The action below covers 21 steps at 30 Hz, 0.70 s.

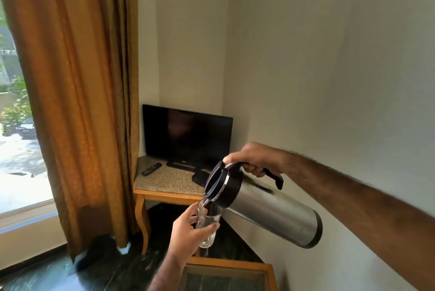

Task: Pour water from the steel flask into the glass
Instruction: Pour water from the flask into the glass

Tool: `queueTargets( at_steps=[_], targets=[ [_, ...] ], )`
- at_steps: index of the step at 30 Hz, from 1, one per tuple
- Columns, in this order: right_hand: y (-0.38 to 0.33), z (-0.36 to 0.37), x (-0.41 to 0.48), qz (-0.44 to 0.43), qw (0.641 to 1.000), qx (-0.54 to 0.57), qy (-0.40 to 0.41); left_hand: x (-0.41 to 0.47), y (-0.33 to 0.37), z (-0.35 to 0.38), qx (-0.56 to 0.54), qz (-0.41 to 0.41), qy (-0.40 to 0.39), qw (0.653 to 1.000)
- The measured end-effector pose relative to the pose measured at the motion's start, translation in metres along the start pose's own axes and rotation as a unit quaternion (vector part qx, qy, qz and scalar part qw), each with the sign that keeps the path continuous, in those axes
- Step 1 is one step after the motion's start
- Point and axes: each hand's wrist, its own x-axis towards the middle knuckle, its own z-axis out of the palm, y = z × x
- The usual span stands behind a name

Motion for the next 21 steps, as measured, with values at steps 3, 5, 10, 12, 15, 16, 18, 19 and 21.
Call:
queueTargets(
  at_steps=[3, 5, 10, 12, 15, 16, 18, 19, 21],
  targets=[
    [-0.011, 0.005, 0.005, 0.002, 0.999, -0.033, -0.017, -0.001, -0.003, -0.007, -0.003, -0.008, 0.011, 1.0],
    [-0.017, 0.007, 0.008, 0.005, 0.998, -0.049, -0.024, -0.001, -0.005, -0.009, 0.0, -0.011, 0.013, 1.0],
    [-0.035, 0.007, 0.016, 0.011, 0.995, -0.092, -0.019, 0.002, -0.007, -0.012, 0.008, -0.006, 0.013, 1.0],
    [-0.042, 0.006, 0.018, 0.014, 0.994, -0.107, -0.016, 0.004, -0.009, -0.013, 0.005, -0.01, 0.015, 1.0],
    [-0.052, 0.006, 0.021, 0.012, 0.991, -0.128, -0.021, 0.006, -0.009, -0.014, -0.005, -0.009, 0.026, 1.0],
    [-0.055, 0.006, 0.021, 0.011, 0.99, -0.136, -0.021, 0.007, -0.009, -0.014, -0.008, -0.008, 0.029, 1.0],
    [-0.06, 0.006, 0.023, 0.007, 0.989, -0.146, -0.022, 0.009, -0.009, -0.015, -0.008, -0.006, 0.031, 0.999],
    [-0.061, 0.005, 0.023, 0.009, 0.988, -0.15, -0.023, 0.011, -0.009, -0.016, -0.006, -0.004, 0.029, 1.0],
    [-0.064, 0.005, 0.025, 0.013, 0.988, -0.154, -0.025, 0.013, -0.009, -0.017, 0.001, -0.001, 0.026, 1.0]
  ],
)
